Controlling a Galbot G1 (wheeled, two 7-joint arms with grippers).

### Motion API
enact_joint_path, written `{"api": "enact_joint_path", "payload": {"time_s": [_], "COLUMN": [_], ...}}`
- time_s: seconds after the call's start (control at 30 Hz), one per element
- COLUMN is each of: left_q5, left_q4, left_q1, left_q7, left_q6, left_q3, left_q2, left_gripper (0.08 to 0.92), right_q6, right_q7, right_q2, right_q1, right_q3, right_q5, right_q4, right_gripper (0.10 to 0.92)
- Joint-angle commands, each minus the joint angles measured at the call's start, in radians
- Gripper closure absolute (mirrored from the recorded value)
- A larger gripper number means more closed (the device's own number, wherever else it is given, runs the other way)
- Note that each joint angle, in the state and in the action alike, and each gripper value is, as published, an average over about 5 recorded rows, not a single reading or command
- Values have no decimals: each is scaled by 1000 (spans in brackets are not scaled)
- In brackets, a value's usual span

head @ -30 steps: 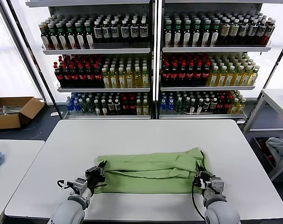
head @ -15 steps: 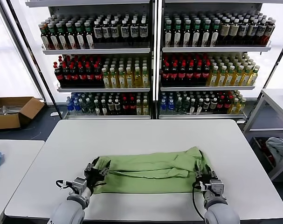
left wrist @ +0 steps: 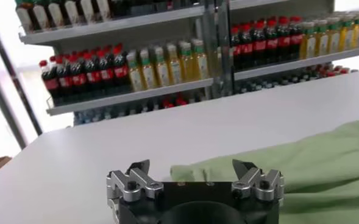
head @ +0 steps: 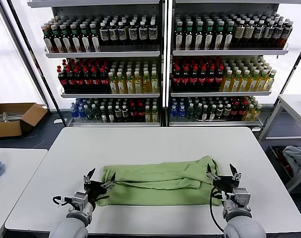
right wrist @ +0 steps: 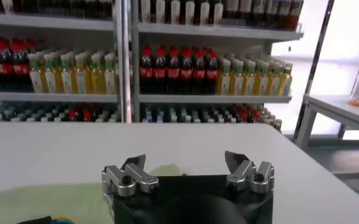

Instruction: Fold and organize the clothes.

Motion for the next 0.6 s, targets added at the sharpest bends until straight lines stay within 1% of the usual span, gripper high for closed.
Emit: {"api": "enact_joint_path", "payload": {"time_s": [0.03, 0.4, 0.6], "left_q5": [-56, -100, -108], "left_q4": [-13, 30, 46], "left_q1": [21, 13, 13], "left_q7": [-34, -49, -50], "left_q6": [22, 34, 43], "left_q3": [-22, -18, -14], "left_q2": [-72, -108, -115], "left_gripper": [177, 177, 177], "right_q6": [11, 24, 27], "right_q7": [7, 11, 12], "right_q2": [-3, -4, -2], "right_q1": [-18, -43, -48], "right_q3": [14, 16, 7], "right_q5": [13, 15, 14], "right_q4": [91, 86, 87], "right_gripper": [203, 203, 203]}}
